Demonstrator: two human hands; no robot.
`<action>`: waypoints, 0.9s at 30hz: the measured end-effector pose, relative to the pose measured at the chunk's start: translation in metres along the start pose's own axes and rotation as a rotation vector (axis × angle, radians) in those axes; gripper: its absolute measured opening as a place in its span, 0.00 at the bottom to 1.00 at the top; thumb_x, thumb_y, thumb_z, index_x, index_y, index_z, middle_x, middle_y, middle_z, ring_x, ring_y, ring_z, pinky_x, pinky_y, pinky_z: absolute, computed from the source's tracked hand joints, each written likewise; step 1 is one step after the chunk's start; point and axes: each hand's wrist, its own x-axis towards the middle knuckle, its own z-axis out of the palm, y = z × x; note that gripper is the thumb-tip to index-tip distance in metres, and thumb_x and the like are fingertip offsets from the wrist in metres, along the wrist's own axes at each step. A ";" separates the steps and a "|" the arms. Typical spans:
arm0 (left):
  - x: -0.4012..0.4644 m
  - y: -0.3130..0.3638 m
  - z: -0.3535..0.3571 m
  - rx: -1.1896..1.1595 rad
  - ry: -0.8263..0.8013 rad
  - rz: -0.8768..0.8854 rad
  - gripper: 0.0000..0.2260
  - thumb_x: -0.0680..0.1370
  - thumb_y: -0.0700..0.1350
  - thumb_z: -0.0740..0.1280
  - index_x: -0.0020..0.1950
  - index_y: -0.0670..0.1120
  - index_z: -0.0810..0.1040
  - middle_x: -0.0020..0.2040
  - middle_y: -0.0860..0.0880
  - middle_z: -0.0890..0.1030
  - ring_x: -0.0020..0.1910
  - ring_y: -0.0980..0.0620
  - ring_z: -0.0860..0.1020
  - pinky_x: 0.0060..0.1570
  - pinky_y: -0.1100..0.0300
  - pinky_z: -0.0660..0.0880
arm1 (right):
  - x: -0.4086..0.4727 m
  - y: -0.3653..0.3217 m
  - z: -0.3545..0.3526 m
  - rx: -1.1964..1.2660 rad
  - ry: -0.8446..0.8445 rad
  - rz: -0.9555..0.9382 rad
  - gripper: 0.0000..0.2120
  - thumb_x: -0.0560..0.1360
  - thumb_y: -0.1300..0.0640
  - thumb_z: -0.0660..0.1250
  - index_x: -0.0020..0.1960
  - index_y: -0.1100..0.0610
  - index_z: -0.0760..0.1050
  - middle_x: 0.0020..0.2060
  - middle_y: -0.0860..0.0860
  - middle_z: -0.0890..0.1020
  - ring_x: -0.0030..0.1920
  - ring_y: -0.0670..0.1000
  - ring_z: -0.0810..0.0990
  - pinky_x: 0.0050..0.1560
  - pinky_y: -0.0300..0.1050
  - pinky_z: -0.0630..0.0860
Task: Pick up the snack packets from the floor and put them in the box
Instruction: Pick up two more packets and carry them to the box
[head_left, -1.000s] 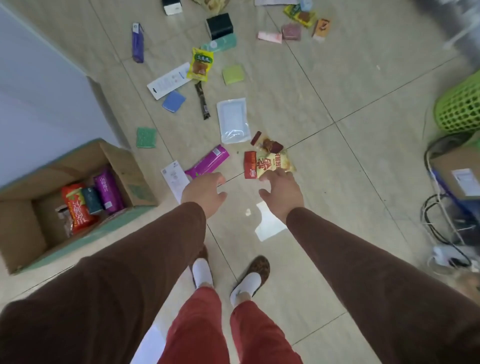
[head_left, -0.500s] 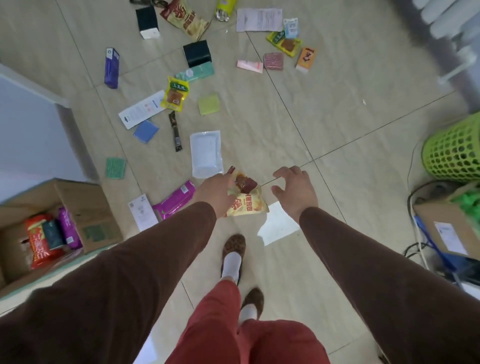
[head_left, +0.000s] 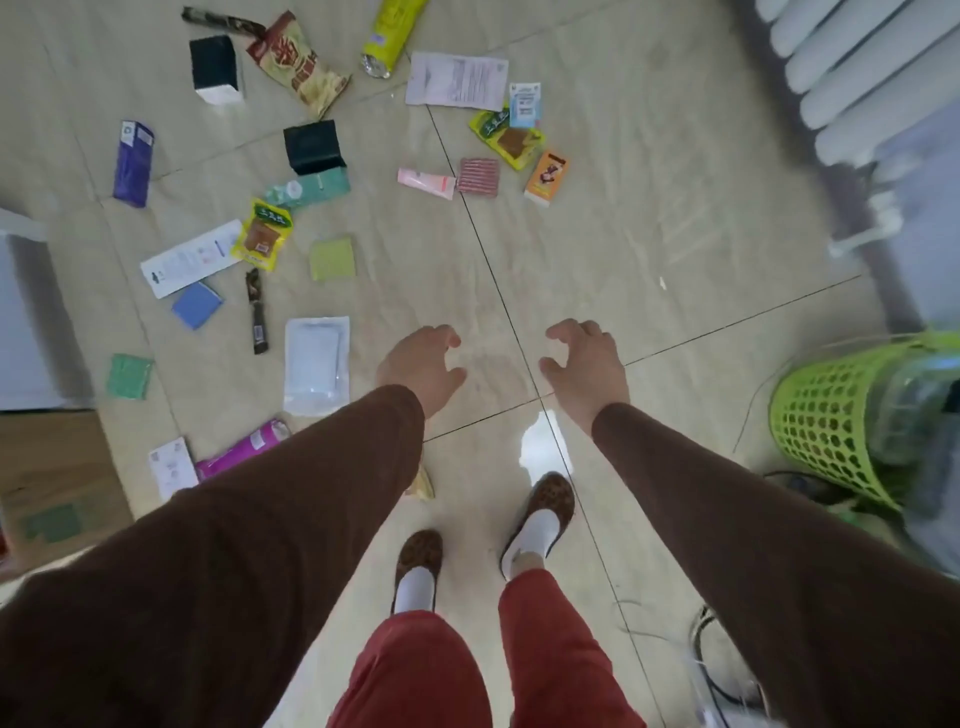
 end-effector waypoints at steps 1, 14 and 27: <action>0.011 0.011 -0.002 -0.011 0.004 -0.001 0.17 0.77 0.50 0.68 0.65 0.49 0.74 0.62 0.48 0.77 0.60 0.46 0.77 0.60 0.50 0.74 | 0.014 0.004 -0.012 -0.006 -0.006 -0.002 0.17 0.78 0.57 0.66 0.67 0.53 0.75 0.62 0.52 0.77 0.64 0.55 0.72 0.59 0.49 0.72; 0.165 0.047 -0.053 -0.164 0.024 -0.152 0.18 0.77 0.50 0.69 0.66 0.50 0.74 0.62 0.49 0.78 0.61 0.47 0.77 0.60 0.49 0.74 | 0.221 -0.032 -0.097 -0.204 -0.108 -0.159 0.16 0.80 0.55 0.65 0.68 0.54 0.74 0.64 0.53 0.77 0.66 0.55 0.72 0.64 0.52 0.74; 0.335 0.055 -0.085 -0.161 -0.011 -0.237 0.18 0.77 0.49 0.68 0.66 0.48 0.73 0.63 0.48 0.77 0.62 0.45 0.75 0.62 0.49 0.73 | 0.423 -0.044 -0.089 -0.464 -0.292 -0.293 0.19 0.80 0.57 0.62 0.71 0.54 0.72 0.66 0.56 0.75 0.68 0.58 0.72 0.63 0.54 0.73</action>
